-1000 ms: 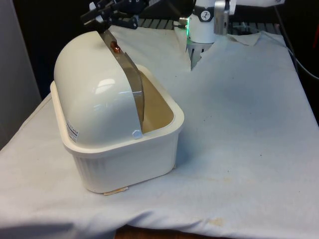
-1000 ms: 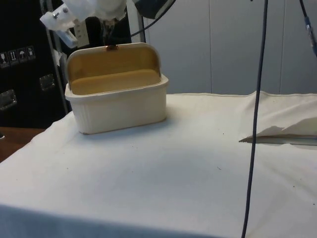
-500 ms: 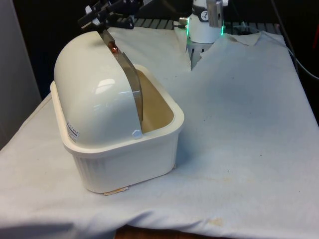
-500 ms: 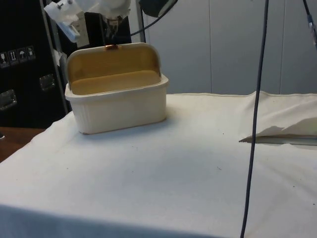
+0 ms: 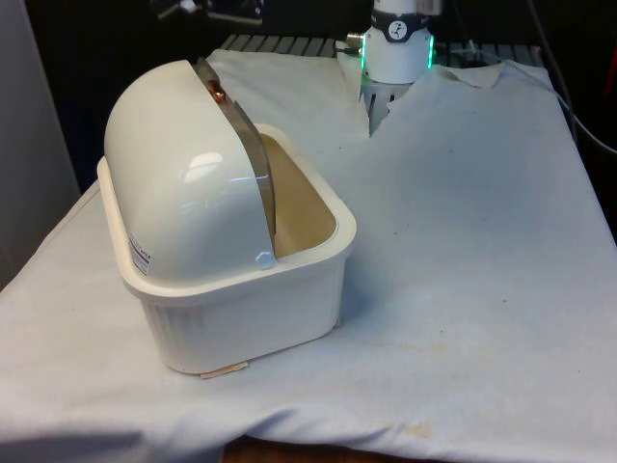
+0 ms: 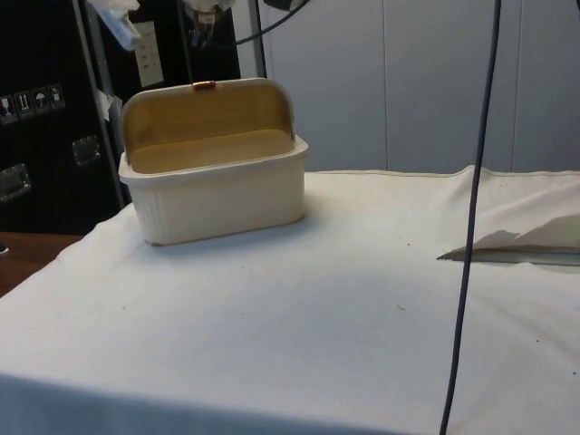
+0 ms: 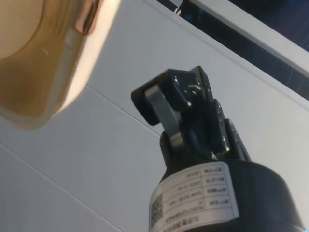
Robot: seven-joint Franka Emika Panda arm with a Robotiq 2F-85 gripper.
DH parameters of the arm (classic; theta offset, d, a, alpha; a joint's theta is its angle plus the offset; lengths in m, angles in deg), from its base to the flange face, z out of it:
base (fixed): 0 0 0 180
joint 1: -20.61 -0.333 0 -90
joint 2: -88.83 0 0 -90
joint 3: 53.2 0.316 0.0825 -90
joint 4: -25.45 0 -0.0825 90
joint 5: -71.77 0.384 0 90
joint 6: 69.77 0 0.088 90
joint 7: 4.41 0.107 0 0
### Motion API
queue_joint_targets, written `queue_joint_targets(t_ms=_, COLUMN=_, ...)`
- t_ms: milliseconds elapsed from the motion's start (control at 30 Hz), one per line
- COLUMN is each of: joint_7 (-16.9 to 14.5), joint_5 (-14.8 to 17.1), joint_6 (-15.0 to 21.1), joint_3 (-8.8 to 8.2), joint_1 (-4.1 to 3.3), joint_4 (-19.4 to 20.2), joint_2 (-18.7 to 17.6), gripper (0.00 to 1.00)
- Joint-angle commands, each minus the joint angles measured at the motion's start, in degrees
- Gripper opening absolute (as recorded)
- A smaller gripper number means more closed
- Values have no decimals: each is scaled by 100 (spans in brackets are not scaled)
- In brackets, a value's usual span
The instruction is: Open the lid, then close it.
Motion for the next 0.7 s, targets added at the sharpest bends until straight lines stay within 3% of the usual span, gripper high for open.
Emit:
queue_joint_targets(t_ms=0, joint_7=-109, joint_5=74, joint_6=0, joint_3=17, joint_1=0, joint_4=57, joint_2=97, gripper=0)
queue_joint_targets(t_ms=167, joint_7=-269, joint_5=138, joint_6=-40, joint_3=63, joint_1=-40, joint_4=149, joint_2=298, gripper=0)
queue_joint_targets(t_ms=267, joint_7=-350, joint_5=229, joint_6=-11, joint_3=103, joint_1=-23, joint_4=241, joint_2=384, gripper=0)
queue_joint_targets(t_ms=333, joint_7=-252, joint_5=126, joint_6=-46, joint_3=92, joint_1=-40, joint_4=195, joint_2=355, gripper=0)
queue_joint_targets(t_ms=667, joint_7=-848, joint_5=739, joint_6=350, joint_3=97, joint_1=0, joint_4=258, joint_2=378, gripper=0)
